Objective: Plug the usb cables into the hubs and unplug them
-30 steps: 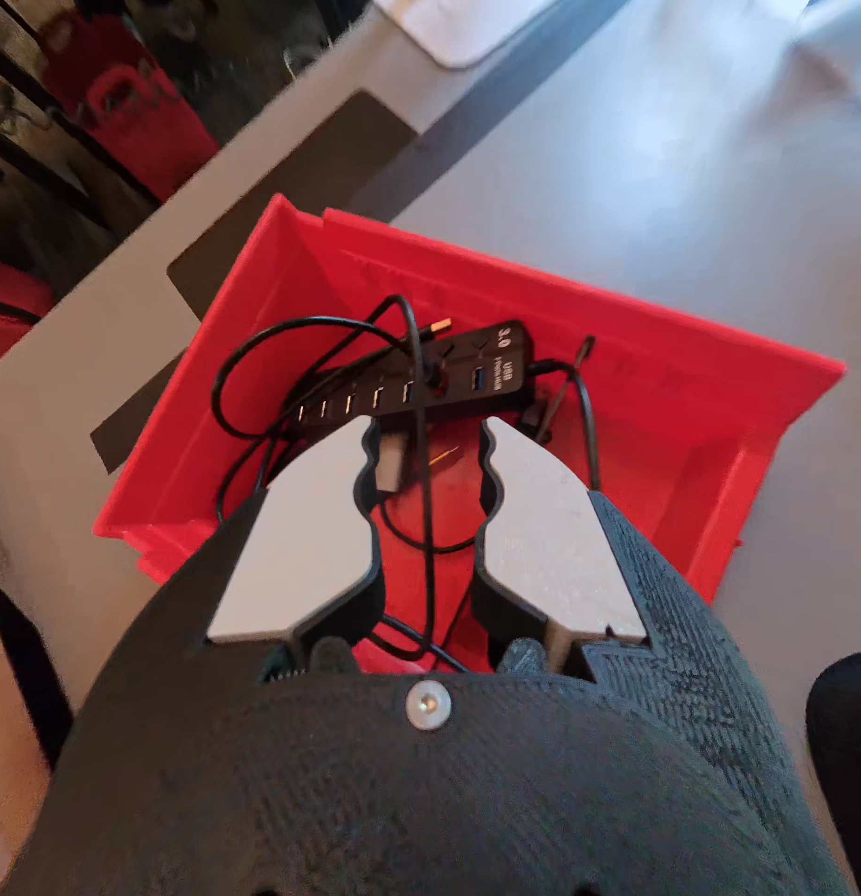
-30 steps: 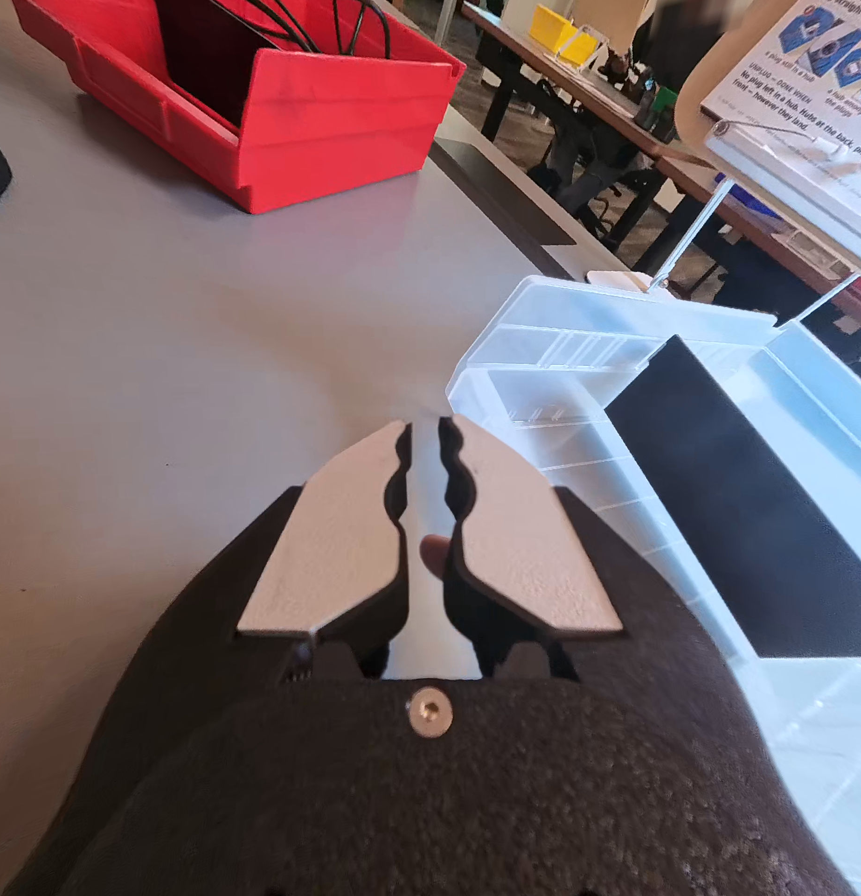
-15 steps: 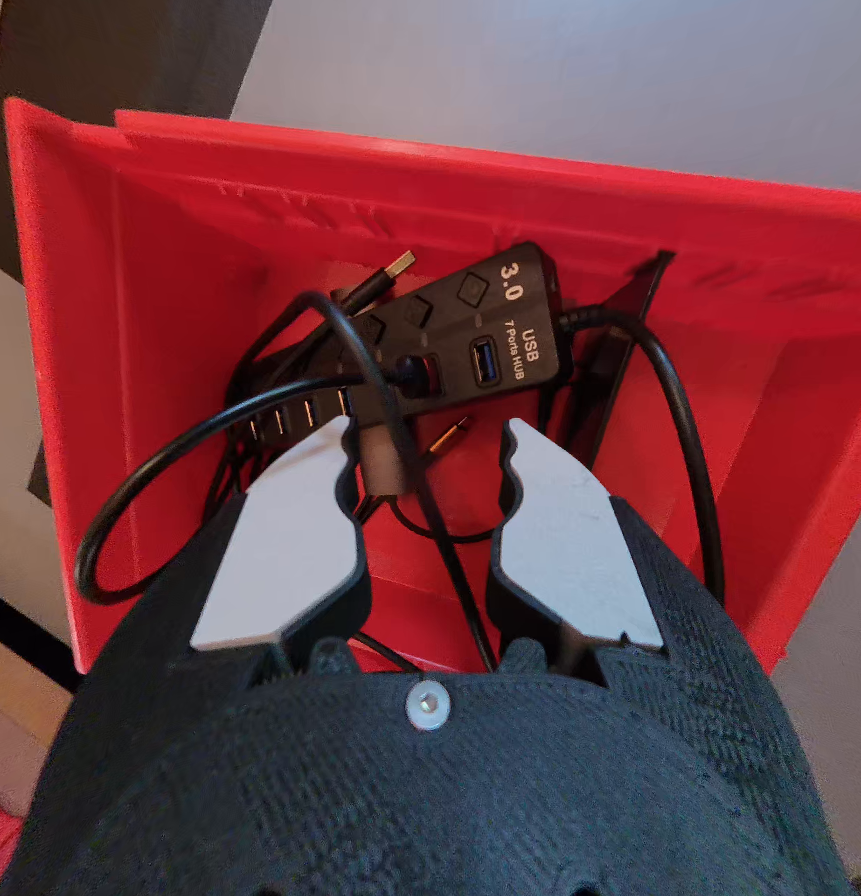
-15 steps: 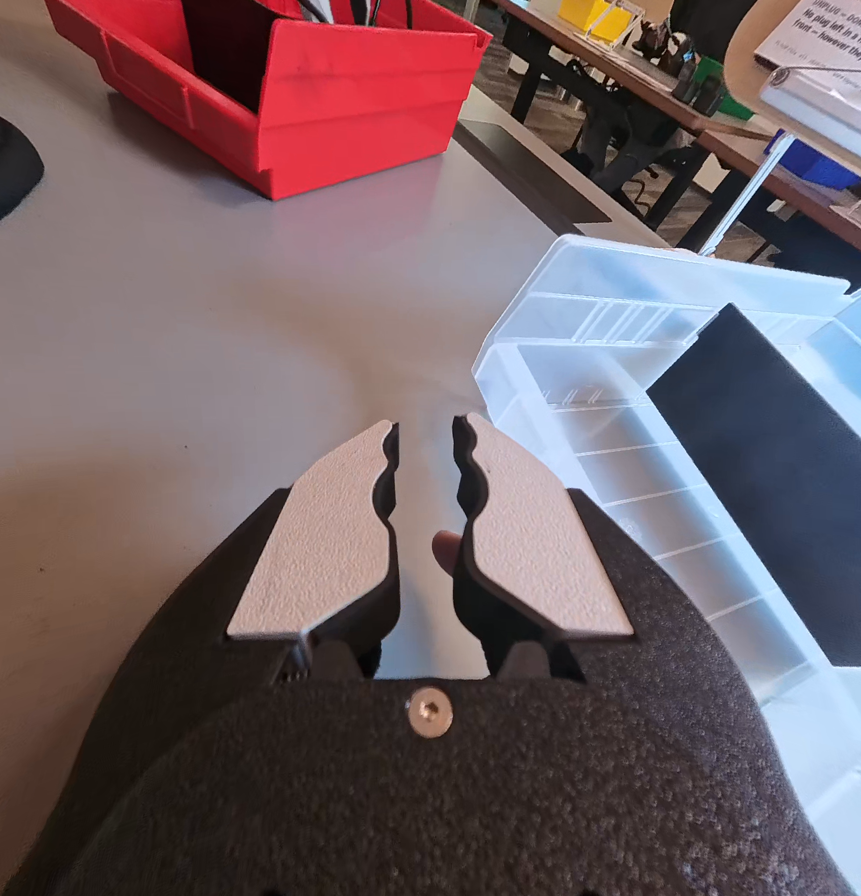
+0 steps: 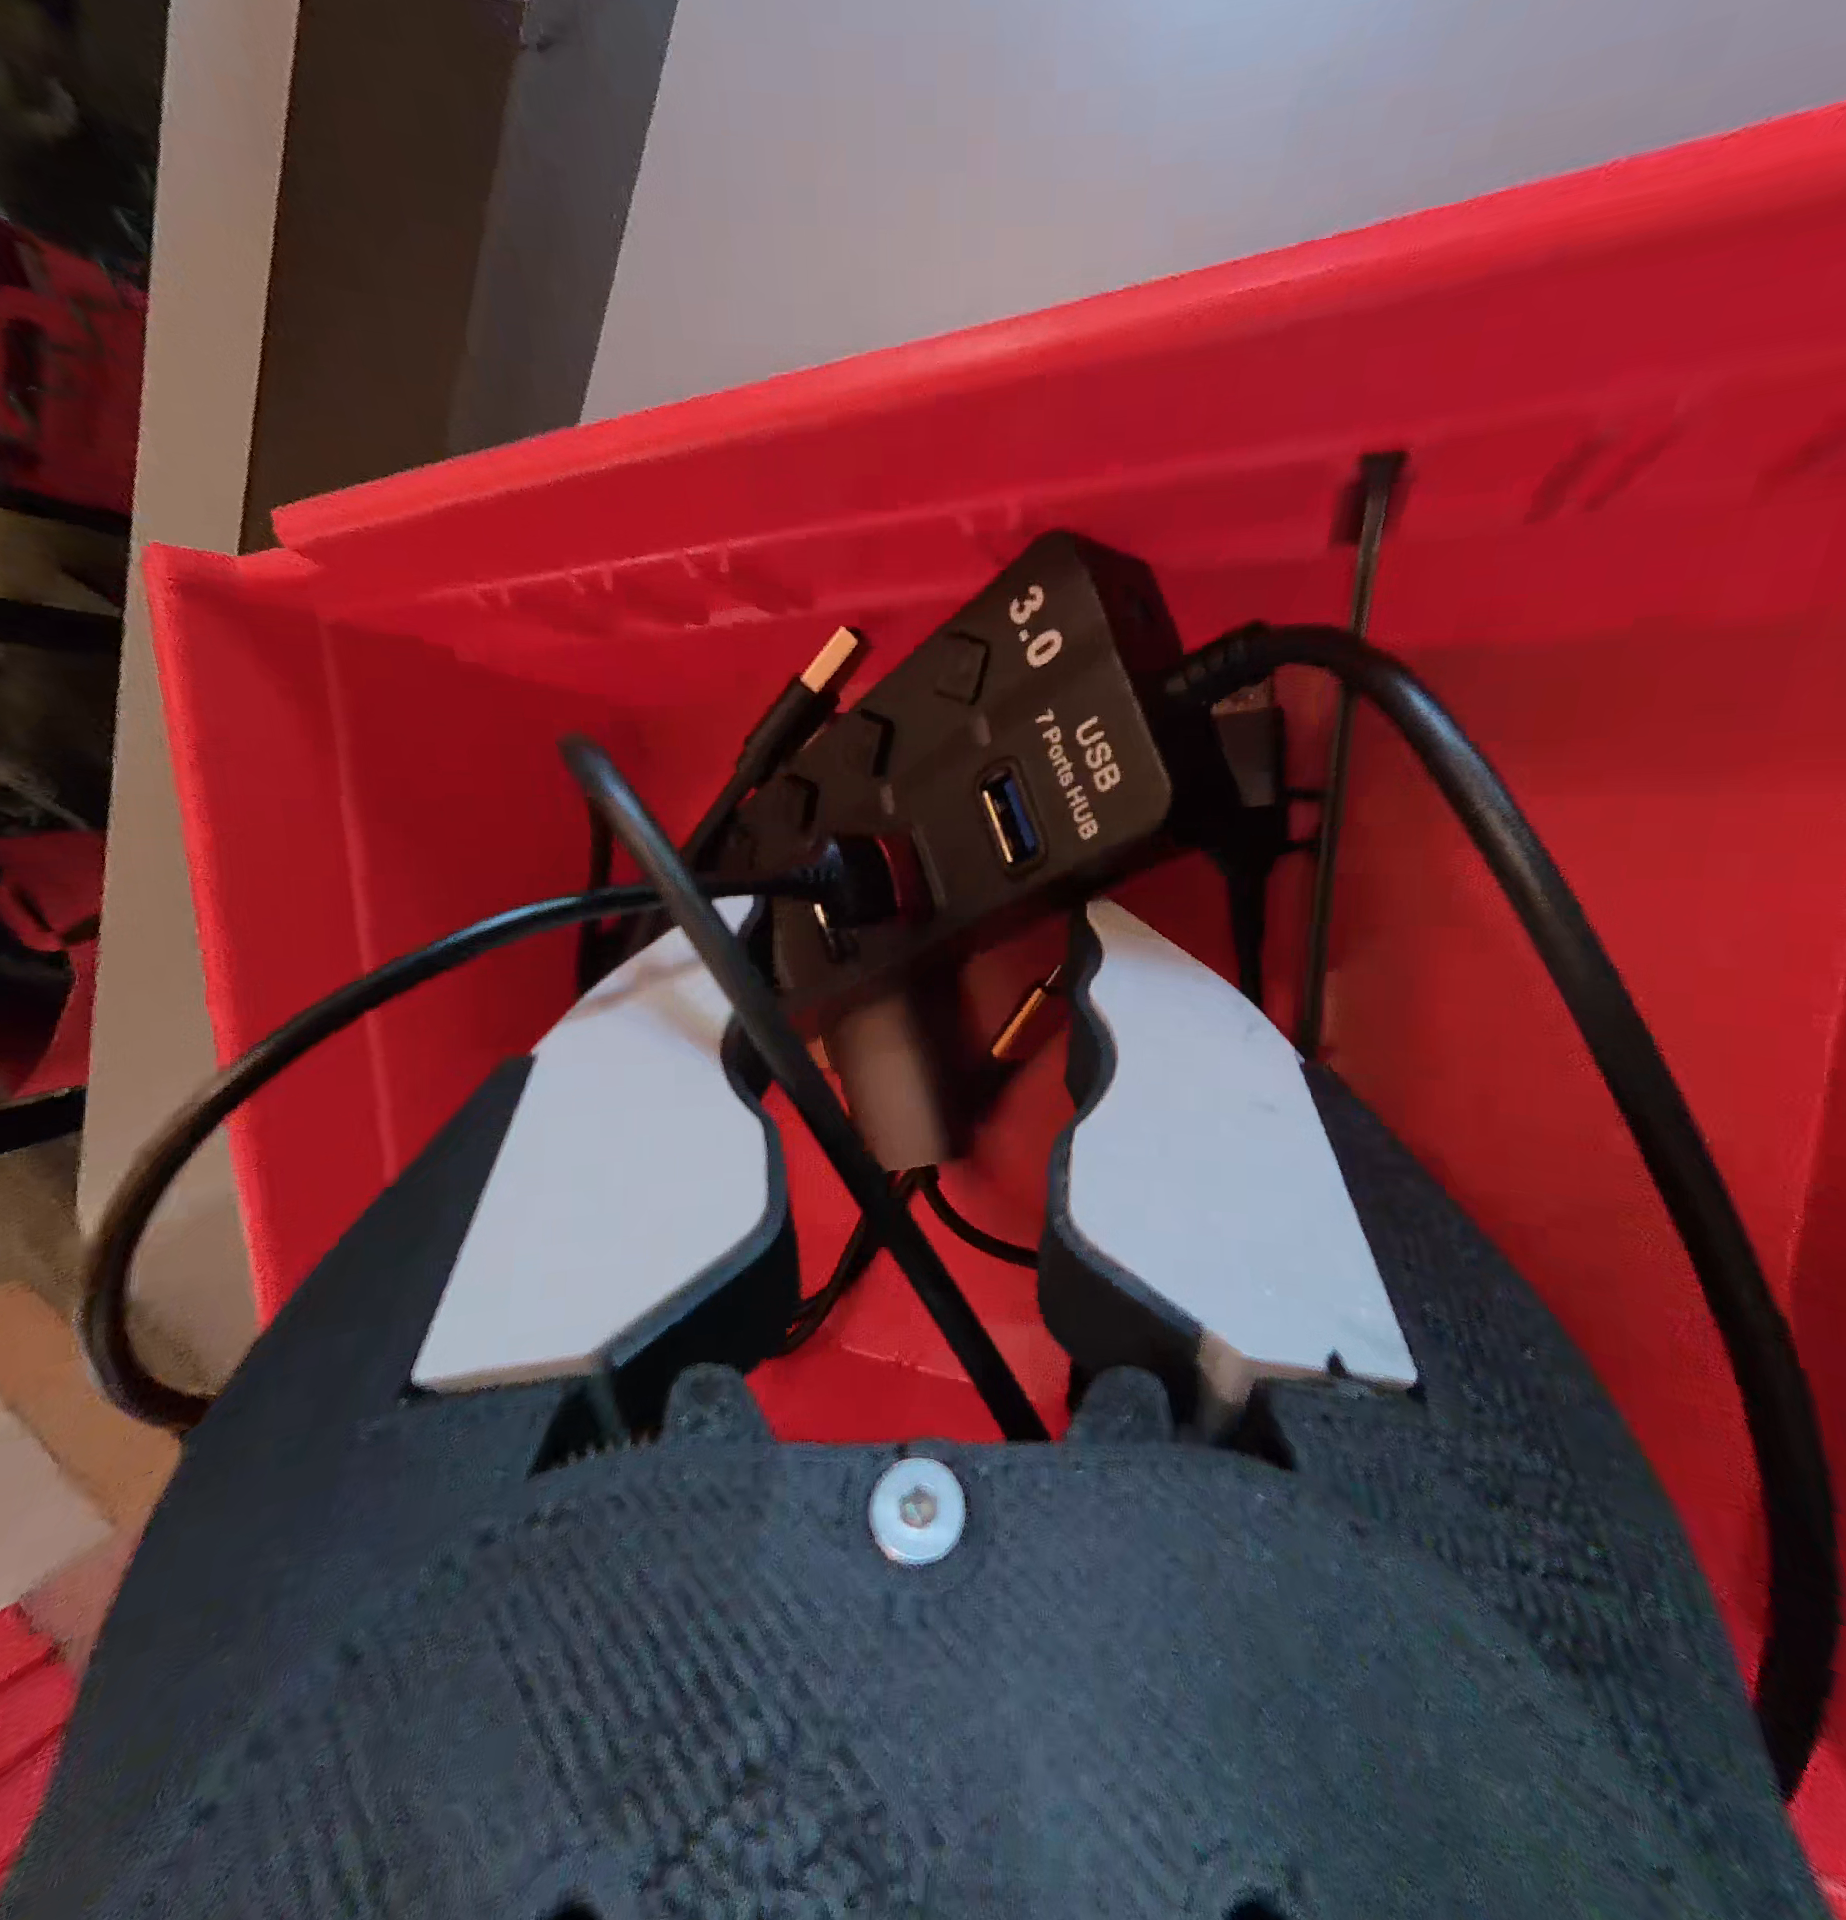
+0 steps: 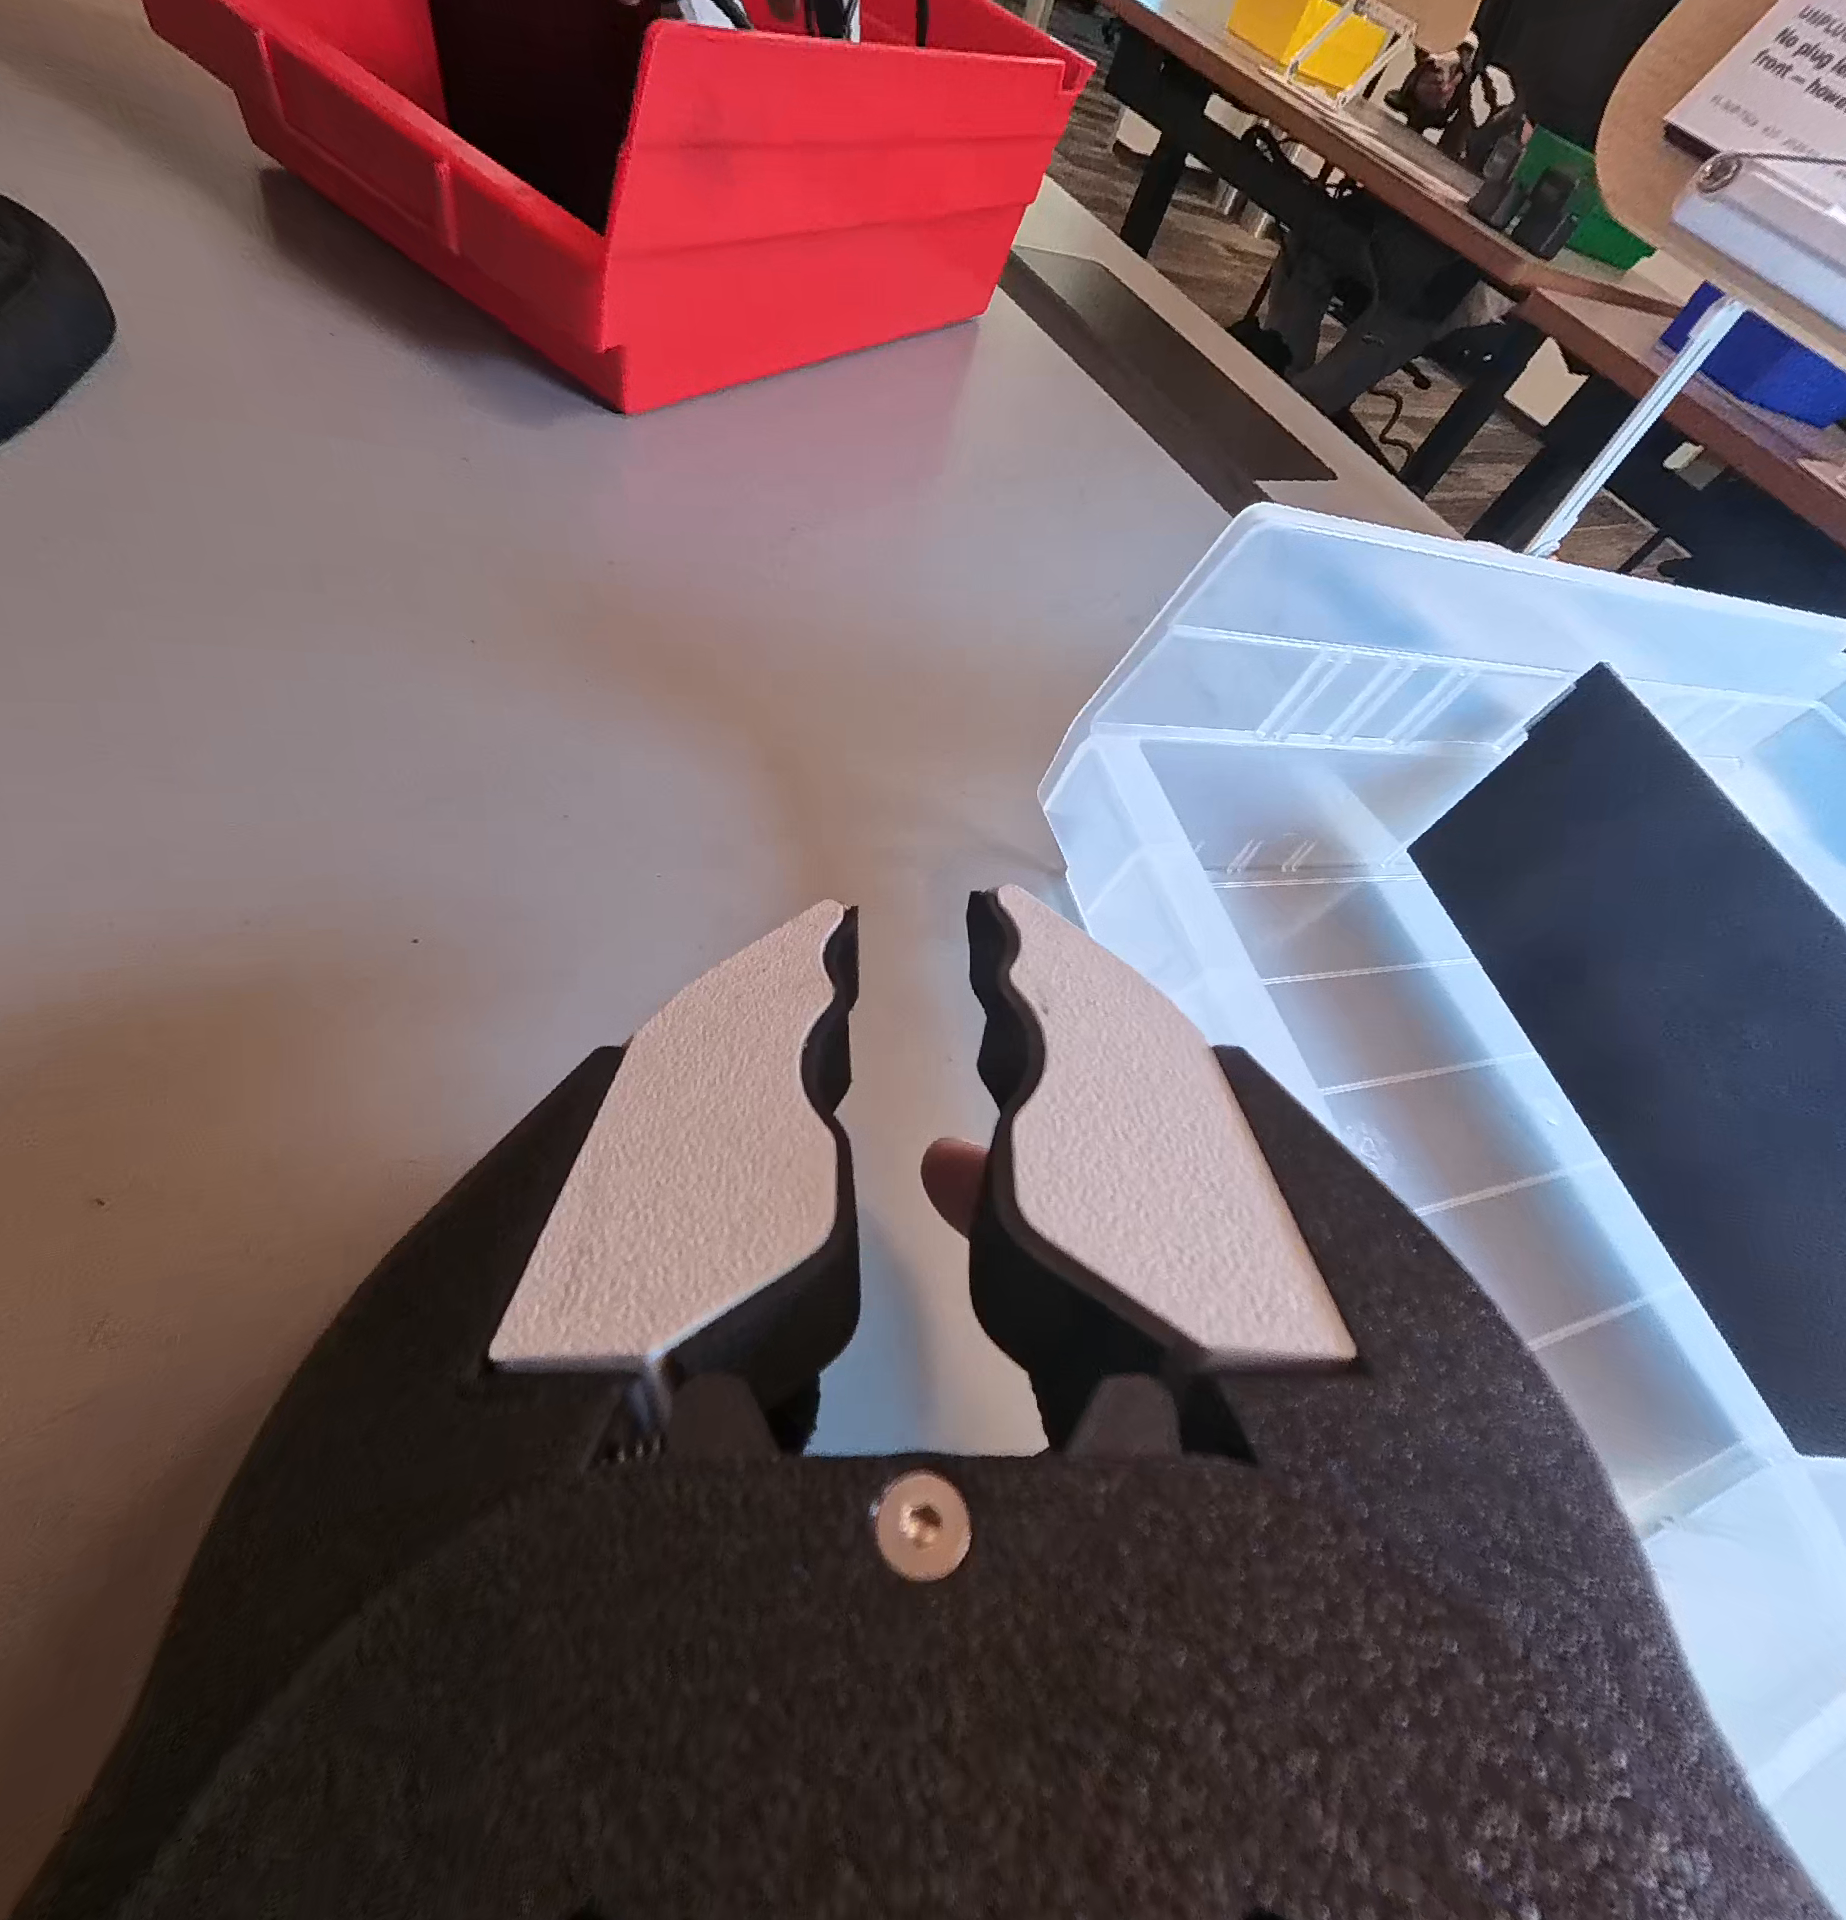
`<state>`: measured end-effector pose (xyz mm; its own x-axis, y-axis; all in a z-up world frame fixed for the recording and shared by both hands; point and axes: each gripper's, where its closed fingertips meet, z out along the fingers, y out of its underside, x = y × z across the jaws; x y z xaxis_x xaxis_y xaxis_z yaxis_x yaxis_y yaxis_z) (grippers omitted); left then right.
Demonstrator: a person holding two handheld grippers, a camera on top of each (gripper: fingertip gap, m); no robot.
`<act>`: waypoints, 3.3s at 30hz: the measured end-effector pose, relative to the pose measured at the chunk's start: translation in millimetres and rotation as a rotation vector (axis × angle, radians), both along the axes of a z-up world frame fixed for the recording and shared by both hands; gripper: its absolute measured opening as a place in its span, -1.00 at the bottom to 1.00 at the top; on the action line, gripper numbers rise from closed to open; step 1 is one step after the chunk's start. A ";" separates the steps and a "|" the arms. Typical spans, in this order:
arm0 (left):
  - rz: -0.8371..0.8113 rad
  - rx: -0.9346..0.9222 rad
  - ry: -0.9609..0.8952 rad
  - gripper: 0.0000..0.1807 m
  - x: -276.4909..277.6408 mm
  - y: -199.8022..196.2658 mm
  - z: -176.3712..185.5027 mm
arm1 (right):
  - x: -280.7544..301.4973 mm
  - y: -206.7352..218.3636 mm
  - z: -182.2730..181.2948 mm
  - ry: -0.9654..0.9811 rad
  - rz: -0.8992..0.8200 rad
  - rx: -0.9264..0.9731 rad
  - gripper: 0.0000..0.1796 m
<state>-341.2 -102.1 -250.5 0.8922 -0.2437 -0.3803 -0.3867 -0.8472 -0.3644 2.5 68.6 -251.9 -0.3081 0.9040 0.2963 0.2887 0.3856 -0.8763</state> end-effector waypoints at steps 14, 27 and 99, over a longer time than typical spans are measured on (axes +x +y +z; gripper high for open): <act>-0.146 -0.027 0.219 -0.44 -16.6 7.8 -6.6 | -1.3 0.7 -2.7 -0.005 -0.022 0.034 -0.80; 0.031 0.362 0.124 -0.75 -5.9 1.6 103.0 | 1.9 -6.6 1.9 0.018 -0.004 0.058 -0.82; -0.389 0.808 -0.795 -0.39 293.2 80.1 105.6 | -6.3 -79.4 97.8 -0.057 0.338 0.102 -0.63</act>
<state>-48.0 -22.0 -144.9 0.8661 -0.4938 0.0772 0.0084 -0.1401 -0.9901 -3.8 -10.7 -154.1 -0.6036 0.7146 0.3536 0.1769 0.5525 -0.8145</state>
